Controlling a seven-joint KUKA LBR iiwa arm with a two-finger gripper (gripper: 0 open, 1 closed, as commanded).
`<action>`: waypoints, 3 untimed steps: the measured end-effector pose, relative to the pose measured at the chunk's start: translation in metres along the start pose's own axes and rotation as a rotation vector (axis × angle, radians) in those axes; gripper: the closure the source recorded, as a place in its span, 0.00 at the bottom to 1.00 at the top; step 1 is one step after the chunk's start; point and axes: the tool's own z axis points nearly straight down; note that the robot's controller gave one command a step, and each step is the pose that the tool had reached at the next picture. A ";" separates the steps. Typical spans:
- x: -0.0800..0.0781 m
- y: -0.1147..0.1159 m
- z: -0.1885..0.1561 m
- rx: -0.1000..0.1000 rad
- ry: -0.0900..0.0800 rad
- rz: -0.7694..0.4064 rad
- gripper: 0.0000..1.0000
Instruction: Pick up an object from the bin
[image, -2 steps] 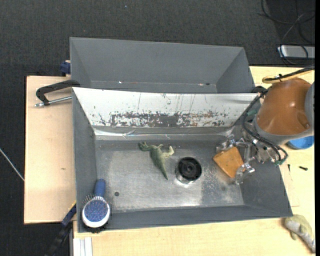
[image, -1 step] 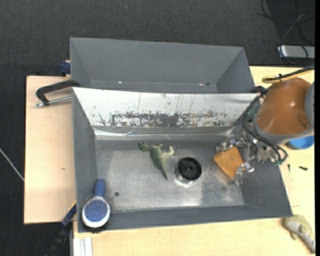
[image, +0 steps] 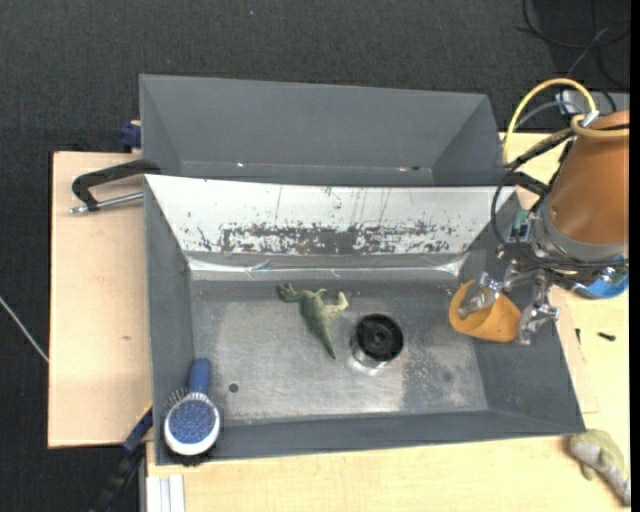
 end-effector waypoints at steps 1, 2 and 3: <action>0.008 -0.005 -0.054 0.003 0.000 -0.025 1.00; 0.008 -0.004 -0.051 -0.005 0.001 -0.026 0.00; 0.008 -0.003 -0.051 -0.006 0.001 -0.027 1.00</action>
Offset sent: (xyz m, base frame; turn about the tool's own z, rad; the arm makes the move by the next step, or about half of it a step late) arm -0.0025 -0.0095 0.0499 -0.0295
